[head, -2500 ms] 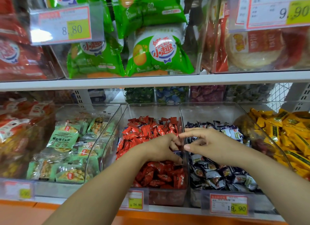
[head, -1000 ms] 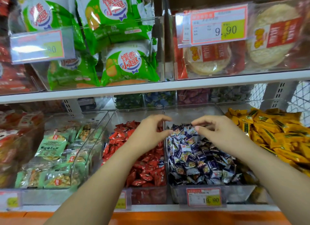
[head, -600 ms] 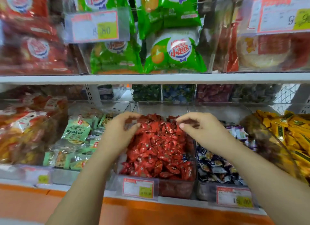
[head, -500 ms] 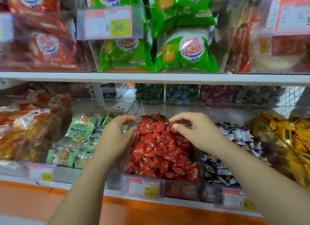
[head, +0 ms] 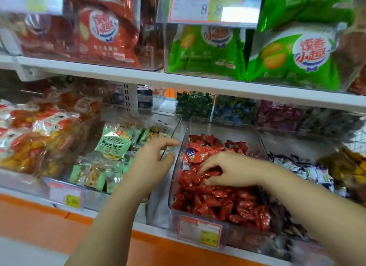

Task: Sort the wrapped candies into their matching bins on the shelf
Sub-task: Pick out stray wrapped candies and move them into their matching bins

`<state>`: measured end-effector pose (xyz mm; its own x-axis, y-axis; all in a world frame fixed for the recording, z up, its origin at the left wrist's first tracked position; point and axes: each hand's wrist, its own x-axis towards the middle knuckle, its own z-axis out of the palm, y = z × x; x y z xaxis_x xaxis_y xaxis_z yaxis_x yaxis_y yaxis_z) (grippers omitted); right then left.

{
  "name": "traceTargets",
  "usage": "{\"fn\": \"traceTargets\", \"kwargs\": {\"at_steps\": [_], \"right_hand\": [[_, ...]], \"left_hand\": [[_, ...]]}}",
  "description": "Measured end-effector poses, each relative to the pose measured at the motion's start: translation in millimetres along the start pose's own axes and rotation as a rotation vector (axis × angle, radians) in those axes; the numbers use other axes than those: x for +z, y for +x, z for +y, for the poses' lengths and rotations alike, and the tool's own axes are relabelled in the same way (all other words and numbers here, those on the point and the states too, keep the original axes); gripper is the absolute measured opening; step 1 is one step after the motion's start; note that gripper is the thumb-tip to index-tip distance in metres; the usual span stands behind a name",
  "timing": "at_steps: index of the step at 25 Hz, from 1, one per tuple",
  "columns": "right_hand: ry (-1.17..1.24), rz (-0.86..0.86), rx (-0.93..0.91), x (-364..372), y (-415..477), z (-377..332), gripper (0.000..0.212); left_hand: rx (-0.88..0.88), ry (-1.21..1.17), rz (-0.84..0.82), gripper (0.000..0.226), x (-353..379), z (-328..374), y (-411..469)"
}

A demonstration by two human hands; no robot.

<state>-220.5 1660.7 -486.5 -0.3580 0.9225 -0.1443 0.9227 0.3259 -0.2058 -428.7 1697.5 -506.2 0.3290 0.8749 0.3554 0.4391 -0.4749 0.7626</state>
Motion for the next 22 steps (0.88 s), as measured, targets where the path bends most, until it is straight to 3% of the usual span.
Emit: {"fn": "traceTargets", "kwargs": {"at_steps": [7,11,13,18,20,22], "right_hand": [[-0.124,-0.135,0.105,-21,-39,14,0.034],[-0.085,0.101,0.027,-23,-8,-6,0.030],[-0.104,0.080,-0.018,-6,15,-11,0.034],[-0.153,-0.170,0.092,4,-5,7,0.031],[-0.134,-0.161,0.106,-7,-19,8,0.031],[-0.116,-0.030,0.088,-15,-15,7,0.030]], "left_hand": [[-0.115,-0.073,-0.021,0.021,2,18,-15],[-0.157,-0.159,0.093,0.024,14,19,-18],[-0.164,-0.168,0.104,0.027,17,20,-16],[-0.120,-0.111,-0.103,0.028,-4,10,-8],[-0.128,-0.129,-0.140,0.030,-9,7,-8],[-0.126,-0.094,-0.124,0.032,-8,7,-7]]}}
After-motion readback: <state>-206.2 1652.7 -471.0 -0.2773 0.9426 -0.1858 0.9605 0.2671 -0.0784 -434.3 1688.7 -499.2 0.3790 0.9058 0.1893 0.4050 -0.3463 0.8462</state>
